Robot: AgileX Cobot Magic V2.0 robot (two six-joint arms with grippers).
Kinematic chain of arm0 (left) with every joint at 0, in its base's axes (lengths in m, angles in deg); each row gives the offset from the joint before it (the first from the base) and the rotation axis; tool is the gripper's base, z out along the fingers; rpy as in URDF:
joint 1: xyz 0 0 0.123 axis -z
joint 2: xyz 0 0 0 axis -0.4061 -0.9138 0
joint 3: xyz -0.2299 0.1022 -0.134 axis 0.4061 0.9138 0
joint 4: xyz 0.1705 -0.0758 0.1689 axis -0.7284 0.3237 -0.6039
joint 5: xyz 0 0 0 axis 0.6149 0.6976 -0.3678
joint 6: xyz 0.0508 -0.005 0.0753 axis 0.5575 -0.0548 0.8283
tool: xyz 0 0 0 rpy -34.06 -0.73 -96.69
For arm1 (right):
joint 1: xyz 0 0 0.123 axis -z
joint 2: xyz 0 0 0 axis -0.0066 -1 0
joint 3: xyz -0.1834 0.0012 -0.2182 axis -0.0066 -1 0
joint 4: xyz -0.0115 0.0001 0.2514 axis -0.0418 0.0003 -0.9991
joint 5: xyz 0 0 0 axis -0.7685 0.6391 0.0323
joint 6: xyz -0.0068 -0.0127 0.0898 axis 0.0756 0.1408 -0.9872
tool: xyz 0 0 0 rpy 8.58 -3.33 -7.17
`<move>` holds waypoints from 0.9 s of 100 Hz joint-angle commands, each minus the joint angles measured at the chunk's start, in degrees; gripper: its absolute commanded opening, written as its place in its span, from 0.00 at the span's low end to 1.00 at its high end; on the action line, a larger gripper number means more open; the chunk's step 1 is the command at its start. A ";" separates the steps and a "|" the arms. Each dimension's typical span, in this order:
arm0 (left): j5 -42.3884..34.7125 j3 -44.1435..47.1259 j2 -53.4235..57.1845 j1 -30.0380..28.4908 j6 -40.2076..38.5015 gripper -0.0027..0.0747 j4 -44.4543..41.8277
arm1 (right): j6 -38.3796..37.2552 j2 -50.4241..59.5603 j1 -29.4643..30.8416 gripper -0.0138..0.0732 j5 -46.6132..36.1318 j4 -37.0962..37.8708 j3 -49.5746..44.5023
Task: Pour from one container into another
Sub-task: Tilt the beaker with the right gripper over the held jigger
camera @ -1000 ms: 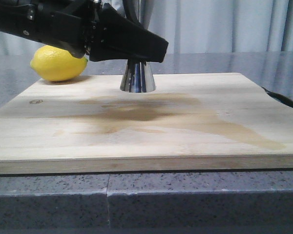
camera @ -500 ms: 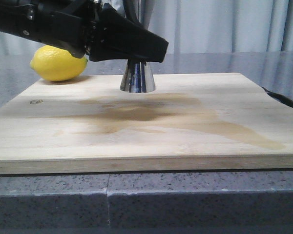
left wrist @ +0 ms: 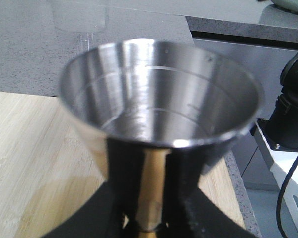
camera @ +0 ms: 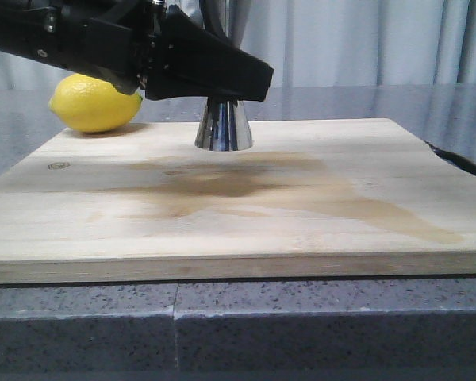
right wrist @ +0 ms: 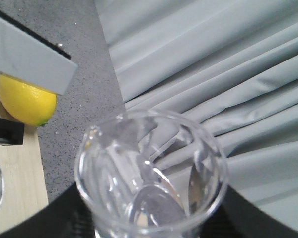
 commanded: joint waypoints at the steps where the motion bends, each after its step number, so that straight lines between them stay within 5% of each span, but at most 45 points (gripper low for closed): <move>1: 6.12 -1.62 2.85 0.55 -0.49 0.01 3.81 | 0.20 1.33 -0.05 0.39 -2.65 0.64 2.33; 90: 6.12 -1.62 2.85 0.55 -0.93 0.01 2.76 | 0.20 1.33 -0.05 0.39 -2.27 2.51 2.33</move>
